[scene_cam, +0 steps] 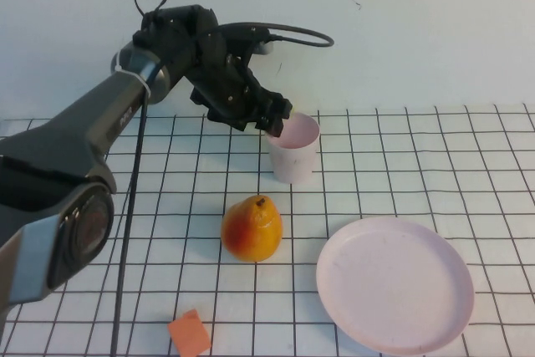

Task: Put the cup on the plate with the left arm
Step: Pick up the cup from the table, then place the cup on the plate

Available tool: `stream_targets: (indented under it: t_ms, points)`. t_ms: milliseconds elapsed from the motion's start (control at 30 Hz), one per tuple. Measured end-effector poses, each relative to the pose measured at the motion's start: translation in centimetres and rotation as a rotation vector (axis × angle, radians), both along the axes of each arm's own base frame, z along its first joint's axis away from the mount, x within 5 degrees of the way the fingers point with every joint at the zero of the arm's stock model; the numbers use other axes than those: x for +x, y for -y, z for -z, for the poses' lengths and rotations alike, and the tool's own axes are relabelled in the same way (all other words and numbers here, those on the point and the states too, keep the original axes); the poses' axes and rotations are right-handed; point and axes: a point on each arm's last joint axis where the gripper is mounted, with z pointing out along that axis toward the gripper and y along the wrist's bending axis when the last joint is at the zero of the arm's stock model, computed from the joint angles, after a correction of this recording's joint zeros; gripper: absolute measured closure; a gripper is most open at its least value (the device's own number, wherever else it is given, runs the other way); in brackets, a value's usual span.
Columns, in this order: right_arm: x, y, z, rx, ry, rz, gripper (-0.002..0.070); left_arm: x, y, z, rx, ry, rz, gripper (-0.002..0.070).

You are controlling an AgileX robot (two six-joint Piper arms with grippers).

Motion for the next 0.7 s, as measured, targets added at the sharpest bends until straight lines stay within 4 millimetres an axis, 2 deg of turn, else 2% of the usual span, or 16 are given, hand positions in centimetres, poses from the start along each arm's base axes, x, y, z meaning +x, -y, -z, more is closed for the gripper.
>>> stream_targets:
  t_ms: [100,233,300,400,500,600,700]
  points:
    - [0.0,0.0,0.0,0.0,0.0,0.0,0.0678,0.0,0.2,1.2,0.011,-0.036,0.007,0.027]
    - [0.0,0.0,0.0,0.0,0.0,0.0,0.0678,-0.4,0.7,1.5,0.029,-0.058,0.04,0.0539]
    - [0.0,0.0,0.0,0.0,0.0,0.0,0.0678,-0.6,0.9,1.5,0.037,-0.056,0.077,0.0612]
    - [0.0,0.0,0.0,0.0,0.0,0.0,0.0678,-1.0,1.2,0.7,0.033,-0.065,0.117,0.0652]
    - [0.0,0.0,0.0,0.0,0.0,0.0,0.0678,-1.8,1.3,-1.3,0.039,-0.069,0.153,0.0657]
    - [0.0,0.0,0.0,0.0,0.0,0.0,0.0678,-3.5,2.1,-4.2,0.051,-0.055,0.22,0.0657]
    - [0.0,0.0,0.0,0.0,0.0,0.0,0.0678,-6.0,4.3,-7.5,0.059,0.001,0.327,0.0657]
